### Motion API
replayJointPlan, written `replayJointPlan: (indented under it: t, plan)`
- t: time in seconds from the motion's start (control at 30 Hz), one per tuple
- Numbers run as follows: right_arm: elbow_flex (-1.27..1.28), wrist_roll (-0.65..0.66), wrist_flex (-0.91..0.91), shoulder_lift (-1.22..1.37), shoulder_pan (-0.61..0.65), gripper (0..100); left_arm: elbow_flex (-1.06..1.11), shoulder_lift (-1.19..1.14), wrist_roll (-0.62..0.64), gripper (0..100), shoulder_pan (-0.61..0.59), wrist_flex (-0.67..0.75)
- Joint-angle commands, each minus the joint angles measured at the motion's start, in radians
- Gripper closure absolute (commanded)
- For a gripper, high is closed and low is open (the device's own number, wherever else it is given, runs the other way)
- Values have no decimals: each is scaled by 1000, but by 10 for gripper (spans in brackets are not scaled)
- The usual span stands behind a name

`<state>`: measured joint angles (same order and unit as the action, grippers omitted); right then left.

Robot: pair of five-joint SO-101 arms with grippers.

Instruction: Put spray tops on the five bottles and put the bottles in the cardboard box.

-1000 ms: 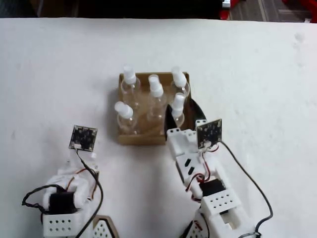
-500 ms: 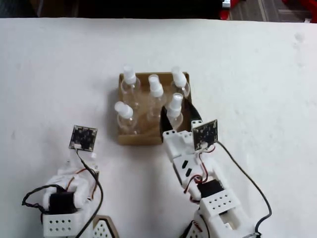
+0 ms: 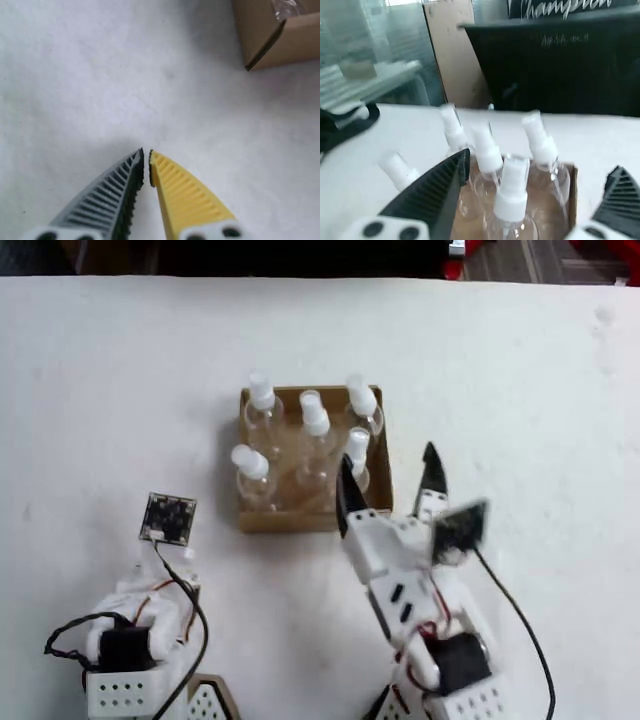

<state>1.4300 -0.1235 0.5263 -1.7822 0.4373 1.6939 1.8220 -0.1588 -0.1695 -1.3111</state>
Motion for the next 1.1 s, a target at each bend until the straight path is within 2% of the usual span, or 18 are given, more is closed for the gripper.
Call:
replayJointPlan:
  t: [0.0, 0.23, 0.33, 0.57, 0.7, 0.87, 1.07]
  plan:
    - [-132, -14, 68, 24, -2, 621, -2, 8, -6, 975, 13, 23]
    - [-235, -12, 79, -25, -4, 622, -2, 8, -6, 975, 13, 23]
    - [-307, -11, 127, -25, -70, 622, -2, 8, -6, 975, 13, 23]
    - [-621, -15, 496, -25, -317, 622, -2, 8, -6, 975, 13, 23]
    - [-756, -17, 743, -25, -387, 622, -2, 8, -6, 975, 13, 23]
    - [-709, -14, 842, -24, -397, 622, -2, 8, -6, 975, 13, 23]
    - [-457, -12, 782, -24, -401, 622, -2, 8, -6, 975, 13, 23]
